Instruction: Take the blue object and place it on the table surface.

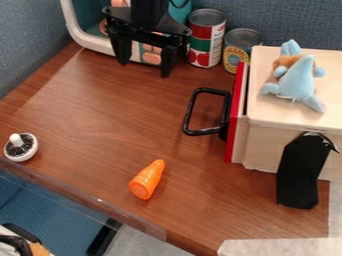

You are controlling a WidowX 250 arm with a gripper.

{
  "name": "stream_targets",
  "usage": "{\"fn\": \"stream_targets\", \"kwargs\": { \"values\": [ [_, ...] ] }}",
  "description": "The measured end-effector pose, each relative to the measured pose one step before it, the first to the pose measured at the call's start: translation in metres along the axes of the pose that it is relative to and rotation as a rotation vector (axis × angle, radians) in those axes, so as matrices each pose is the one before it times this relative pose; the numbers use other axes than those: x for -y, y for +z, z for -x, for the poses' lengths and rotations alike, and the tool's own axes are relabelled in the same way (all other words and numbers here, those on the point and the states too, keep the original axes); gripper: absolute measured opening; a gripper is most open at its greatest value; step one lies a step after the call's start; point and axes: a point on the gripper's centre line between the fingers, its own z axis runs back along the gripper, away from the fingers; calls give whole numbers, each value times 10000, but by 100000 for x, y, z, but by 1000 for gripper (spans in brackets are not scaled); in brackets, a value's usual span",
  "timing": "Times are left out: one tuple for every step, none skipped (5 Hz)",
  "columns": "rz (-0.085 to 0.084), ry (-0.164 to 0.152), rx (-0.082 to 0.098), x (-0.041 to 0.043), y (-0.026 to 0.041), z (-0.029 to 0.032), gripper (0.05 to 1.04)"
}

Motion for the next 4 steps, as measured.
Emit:
{"fn": "stream_targets", "kwargs": {
  "values": [
    [-12, -20, -312, 271, -771, 246, 1001],
    [274, -803, 251, 3794, 1891, -511, 1001],
    [149, -732, 779, 3854, 3617, -1805, 1001],
    [360, -834, 556, 4407, 2898, -1993, 1001]
  ]
}}
